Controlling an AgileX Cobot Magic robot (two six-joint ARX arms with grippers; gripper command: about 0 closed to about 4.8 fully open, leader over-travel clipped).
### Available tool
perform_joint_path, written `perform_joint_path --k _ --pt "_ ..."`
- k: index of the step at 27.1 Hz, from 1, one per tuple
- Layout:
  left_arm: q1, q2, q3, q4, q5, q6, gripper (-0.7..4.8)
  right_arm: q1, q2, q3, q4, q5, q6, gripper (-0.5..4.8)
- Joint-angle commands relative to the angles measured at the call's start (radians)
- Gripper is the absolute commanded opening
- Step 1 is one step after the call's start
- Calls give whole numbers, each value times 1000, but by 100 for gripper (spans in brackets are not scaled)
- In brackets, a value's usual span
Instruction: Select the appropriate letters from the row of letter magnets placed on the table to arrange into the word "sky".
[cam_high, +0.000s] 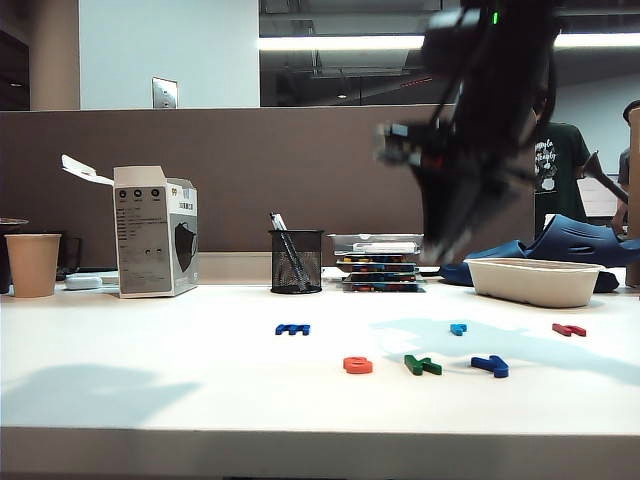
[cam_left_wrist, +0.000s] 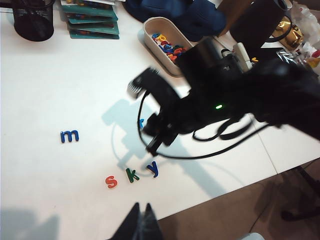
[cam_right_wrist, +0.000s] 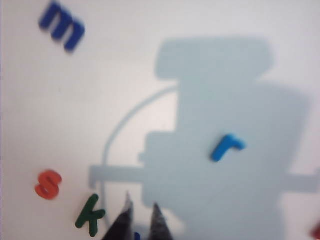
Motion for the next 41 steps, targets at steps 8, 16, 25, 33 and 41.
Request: perform_joint_path --k 8,16,25,33,41 --pt "0 -2 2 6 -5 -2 -5 -250 -369 29 43 109 -61 -8" --pt "0 -2 2 6 -6 -2 -5 -617 -644 -54 29 -80 -78 -8" --pt "0 -3 2 6 -6 -2 -5 -755 -934 -272 40 -248 -77 -8" --pt "1 -2 2 34 -10 -2 -5 -665 -1147 -383 27 -269 -24 -8" --pt "1 -2 0 35 -5 -2 -5 -504 -1359 -520 35 -162 -24 -8"
